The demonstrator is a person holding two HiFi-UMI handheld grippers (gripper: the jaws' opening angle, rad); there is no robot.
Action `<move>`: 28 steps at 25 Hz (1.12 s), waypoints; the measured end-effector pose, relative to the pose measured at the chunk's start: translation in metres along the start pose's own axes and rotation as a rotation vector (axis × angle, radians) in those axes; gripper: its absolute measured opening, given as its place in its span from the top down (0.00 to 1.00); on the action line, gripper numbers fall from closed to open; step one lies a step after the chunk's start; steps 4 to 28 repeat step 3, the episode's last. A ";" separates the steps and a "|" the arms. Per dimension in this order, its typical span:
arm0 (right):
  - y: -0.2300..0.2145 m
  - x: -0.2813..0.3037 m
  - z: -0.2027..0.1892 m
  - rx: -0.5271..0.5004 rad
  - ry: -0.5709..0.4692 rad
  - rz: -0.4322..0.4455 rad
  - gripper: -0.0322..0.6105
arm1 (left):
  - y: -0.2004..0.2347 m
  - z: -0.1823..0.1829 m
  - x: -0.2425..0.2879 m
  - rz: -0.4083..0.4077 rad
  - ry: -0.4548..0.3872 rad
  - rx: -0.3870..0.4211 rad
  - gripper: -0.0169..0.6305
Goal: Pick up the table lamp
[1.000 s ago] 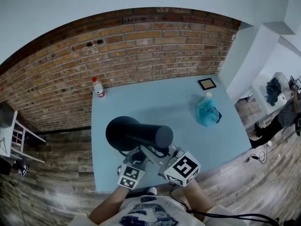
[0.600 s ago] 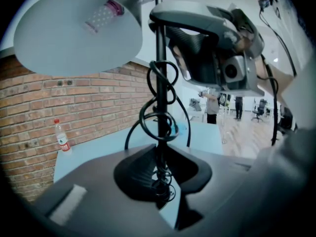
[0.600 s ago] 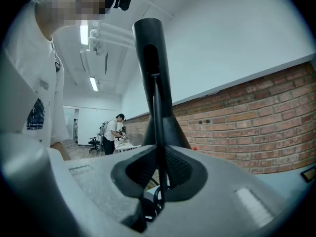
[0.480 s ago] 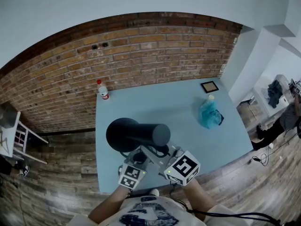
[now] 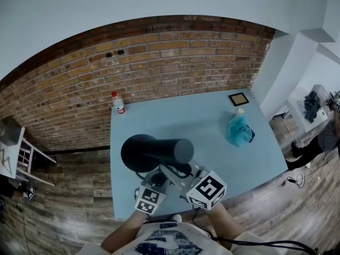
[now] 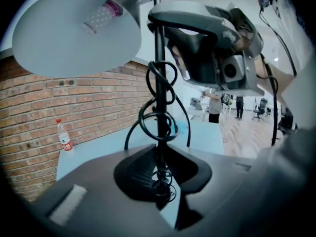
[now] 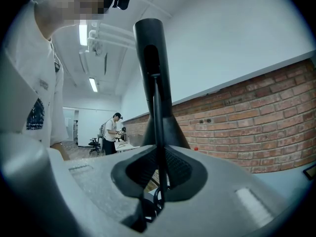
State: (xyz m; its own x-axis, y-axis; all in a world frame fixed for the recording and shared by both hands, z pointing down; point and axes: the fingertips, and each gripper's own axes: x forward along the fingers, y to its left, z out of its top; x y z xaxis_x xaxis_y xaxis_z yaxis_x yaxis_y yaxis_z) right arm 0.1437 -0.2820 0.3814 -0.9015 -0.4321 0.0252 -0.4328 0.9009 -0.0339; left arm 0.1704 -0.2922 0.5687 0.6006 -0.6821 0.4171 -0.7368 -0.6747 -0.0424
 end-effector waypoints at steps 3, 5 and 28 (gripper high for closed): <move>-0.003 0.001 0.003 -0.002 -0.007 -0.009 0.89 | 0.003 0.003 0.001 0.004 -0.005 0.003 0.88; -0.003 0.001 0.003 -0.002 -0.007 -0.009 0.89 | 0.003 0.003 0.001 0.004 -0.005 0.003 0.88; -0.003 0.001 0.003 -0.002 -0.007 -0.009 0.89 | 0.003 0.003 0.001 0.004 -0.005 0.003 0.88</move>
